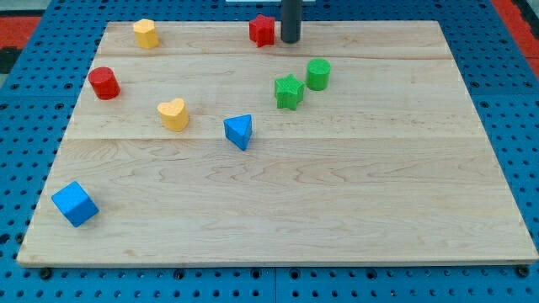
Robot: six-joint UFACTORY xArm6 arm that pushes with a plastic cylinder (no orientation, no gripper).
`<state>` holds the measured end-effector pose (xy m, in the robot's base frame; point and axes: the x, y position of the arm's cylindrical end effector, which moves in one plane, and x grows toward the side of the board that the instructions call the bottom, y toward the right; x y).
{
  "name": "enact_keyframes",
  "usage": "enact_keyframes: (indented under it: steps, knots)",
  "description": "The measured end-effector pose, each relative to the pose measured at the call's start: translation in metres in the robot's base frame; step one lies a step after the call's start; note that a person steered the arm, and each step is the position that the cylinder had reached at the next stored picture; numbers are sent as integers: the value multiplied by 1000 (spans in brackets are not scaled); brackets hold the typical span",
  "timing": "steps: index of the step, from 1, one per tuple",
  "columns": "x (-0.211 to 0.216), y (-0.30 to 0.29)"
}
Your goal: Push the green star above the green circle
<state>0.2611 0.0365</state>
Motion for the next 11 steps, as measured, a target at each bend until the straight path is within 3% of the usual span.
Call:
enact_keyframes:
  steps: [2,4,5,6,7,8,9,10,11]
  knots:
    - [65,5]
    - [161,53]
    - [172,-28]
    - [133,-62]
    - [84,29]
    - [60,82]
    - [92,72]
    - [97,140]
    - [143,171]
